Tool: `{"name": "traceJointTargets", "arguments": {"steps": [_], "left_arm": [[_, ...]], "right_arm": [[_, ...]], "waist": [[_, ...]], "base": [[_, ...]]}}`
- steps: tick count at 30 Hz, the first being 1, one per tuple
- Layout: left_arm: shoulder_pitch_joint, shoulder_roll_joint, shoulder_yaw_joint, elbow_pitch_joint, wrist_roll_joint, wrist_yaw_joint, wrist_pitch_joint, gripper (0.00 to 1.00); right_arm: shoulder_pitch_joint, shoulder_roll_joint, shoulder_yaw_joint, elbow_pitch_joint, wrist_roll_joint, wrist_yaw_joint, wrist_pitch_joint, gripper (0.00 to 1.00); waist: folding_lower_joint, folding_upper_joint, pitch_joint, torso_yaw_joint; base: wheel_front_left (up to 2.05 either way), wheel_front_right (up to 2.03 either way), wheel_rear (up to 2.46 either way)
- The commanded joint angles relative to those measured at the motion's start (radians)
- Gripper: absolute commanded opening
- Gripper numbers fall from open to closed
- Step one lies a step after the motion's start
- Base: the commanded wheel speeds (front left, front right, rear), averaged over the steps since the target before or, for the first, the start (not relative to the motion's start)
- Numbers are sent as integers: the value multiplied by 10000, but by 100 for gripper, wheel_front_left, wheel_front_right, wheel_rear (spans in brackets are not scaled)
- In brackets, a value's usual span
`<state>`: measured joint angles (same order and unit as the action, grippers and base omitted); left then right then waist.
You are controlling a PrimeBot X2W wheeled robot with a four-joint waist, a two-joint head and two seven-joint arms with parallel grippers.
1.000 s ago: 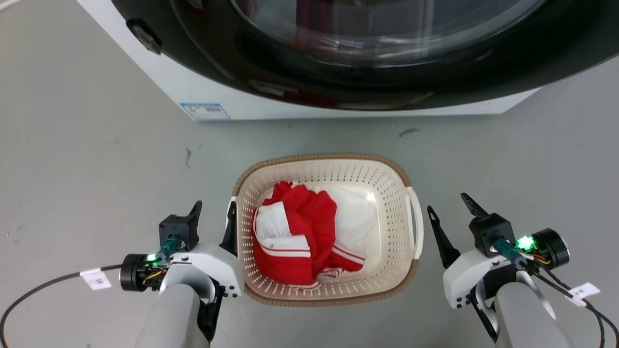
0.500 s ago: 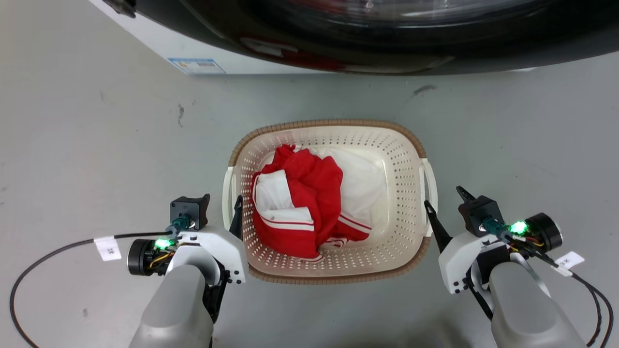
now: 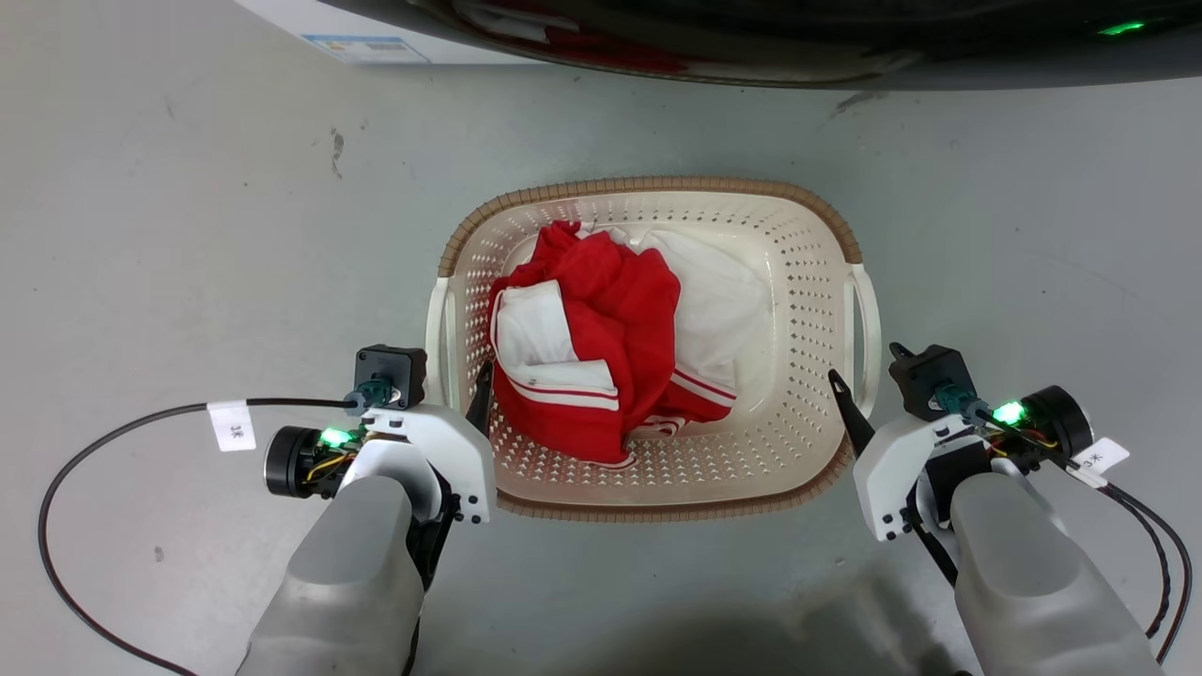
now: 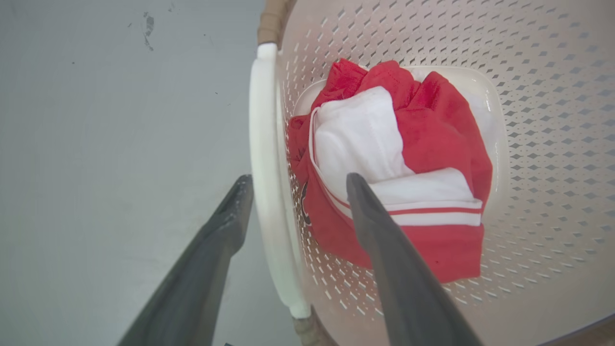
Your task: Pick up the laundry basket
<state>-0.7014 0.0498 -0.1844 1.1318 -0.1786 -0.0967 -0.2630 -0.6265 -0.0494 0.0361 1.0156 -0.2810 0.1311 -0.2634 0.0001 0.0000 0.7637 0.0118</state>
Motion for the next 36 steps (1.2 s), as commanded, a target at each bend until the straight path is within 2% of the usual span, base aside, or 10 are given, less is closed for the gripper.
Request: {"name": "traceJointTargets", "arguments": {"steps": [1,11,12,13,14,25,36], "left_arm": [[-199,11,-151,143,-113,-23,-26,100],[-473,9,-879,473,-639,-1,-28,100],[-485,9,-946,509,-682,16,-28,100],[-497,11,-1008,497,-720,17,-28,32],[-502,11,-1073,496,-735,5,-26,0],[-369,8,-1578,809,-1057,-61,-28,0],[107,8,-2214,1380,-1691,-180,468,0]], "right_arm": [[-232,-17,-84,306,-51,-7,-21,100],[-761,-15,-482,1460,-115,-7,-23,100],[-810,-15,-496,1558,-101,-7,-21,77],[-865,-17,-498,1635,-99,-7,-21,18],[-905,-15,-478,1710,-112,-7,-23,0],[-892,-14,-212,2114,148,-8,-23,0],[-444,-7,696,2574,892,-8,245,0]], "waist": [[-1,0,139,34],[-1,0,335,120],[-1,0,336,120],[-1,0,335,118],[-1,0,330,114],[-1,0,-143,75],[-1,0,-1710,-41]], "base": [[0,0,0],[0,0,0],[0,0,0],[0,0,0],[0,0,0],[0,0,0],[0,0,0]]}}
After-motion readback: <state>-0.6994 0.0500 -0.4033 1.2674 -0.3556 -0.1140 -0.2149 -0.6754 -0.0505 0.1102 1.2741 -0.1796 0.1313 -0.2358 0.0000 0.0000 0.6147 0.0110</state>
